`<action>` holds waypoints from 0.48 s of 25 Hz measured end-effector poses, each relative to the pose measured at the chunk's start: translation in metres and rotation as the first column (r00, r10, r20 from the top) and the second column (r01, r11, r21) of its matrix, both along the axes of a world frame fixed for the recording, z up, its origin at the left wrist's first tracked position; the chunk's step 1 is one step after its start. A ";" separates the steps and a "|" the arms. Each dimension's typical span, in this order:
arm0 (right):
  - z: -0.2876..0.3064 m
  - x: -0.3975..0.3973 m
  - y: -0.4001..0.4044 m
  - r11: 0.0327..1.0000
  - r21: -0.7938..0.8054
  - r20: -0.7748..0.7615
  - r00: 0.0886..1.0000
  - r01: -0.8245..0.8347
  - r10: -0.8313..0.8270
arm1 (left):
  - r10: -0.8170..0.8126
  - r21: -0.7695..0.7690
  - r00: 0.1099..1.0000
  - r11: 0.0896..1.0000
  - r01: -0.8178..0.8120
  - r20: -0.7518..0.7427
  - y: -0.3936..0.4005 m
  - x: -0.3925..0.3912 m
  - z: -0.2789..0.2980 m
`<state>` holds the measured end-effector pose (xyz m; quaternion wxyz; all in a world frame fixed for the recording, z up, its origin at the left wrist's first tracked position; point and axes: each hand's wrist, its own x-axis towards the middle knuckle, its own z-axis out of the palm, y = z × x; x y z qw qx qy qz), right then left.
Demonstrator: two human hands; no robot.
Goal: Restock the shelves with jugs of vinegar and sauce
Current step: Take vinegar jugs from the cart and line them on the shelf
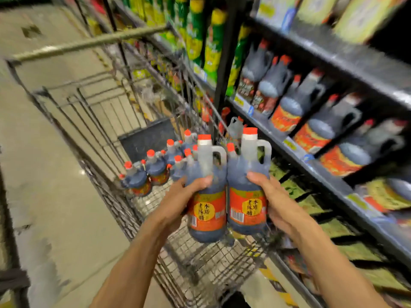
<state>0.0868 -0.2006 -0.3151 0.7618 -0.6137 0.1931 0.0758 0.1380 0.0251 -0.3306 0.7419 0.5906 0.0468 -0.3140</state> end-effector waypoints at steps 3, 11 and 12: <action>0.068 -0.040 0.005 0.996 -0.022 0.025 0.996 0.086 -0.085 | -0.114 -0.107 0.993 0.987 0.116 0.018 -0.005 -0.021 0.058; 0.176 -0.179 -0.005 0.911 -0.051 0.107 0.909 0.408 -0.402 | -0.459 -0.130 0.878 0.870 0.475 0.134 -0.053 -0.083 0.166; 0.184 -0.198 -0.009 0.890 -0.068 0.120 0.889 0.450 -0.441 | -0.504 -0.126 0.849 0.843 0.523 0.158 -0.065 -0.093 0.173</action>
